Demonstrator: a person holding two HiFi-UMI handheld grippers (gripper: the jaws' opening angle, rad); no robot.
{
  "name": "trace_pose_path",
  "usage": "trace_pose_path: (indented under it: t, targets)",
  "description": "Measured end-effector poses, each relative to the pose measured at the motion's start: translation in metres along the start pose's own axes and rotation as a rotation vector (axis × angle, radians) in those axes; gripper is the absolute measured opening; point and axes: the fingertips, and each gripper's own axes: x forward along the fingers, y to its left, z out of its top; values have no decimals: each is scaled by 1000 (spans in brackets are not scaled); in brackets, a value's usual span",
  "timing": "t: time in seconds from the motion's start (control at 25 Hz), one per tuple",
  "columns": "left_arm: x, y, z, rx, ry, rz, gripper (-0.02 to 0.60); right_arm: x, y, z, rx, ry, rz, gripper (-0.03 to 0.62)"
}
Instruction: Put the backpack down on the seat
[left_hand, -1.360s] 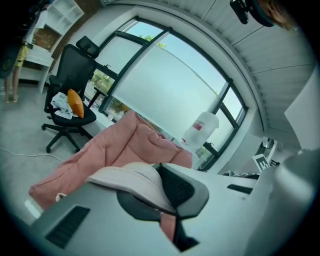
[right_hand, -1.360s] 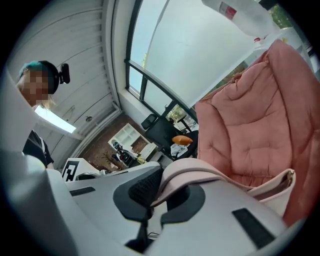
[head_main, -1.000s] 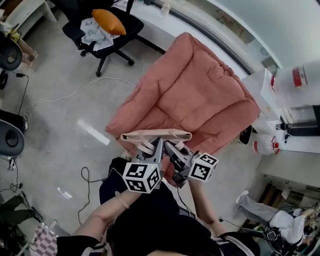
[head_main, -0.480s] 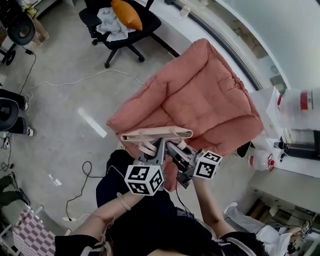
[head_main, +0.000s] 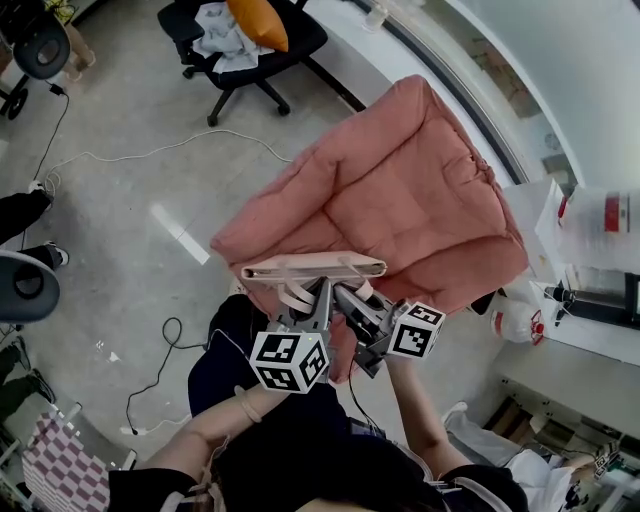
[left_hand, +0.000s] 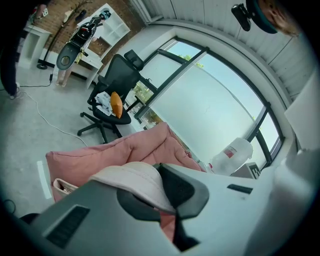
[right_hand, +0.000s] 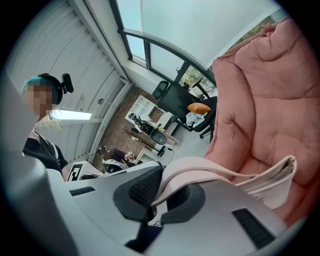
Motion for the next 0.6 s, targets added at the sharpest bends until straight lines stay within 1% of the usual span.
trace_pose_path:
  t: [0.16,0.28,0.44,0.6]
  targets:
    - [16,14,-1,-19,18,16,17,11,-19,5,58,-7,-14,32]
    - [28,21,2,-10,15,13,17,20,-33,12,74,-24,-25,32]
    - [50,30,12,26,6,-1,17,33,-52,26,76,-34,-42,32]
    - [68,39,11,93,16,-3,17,41,-73,32,78,-59,-69,32]
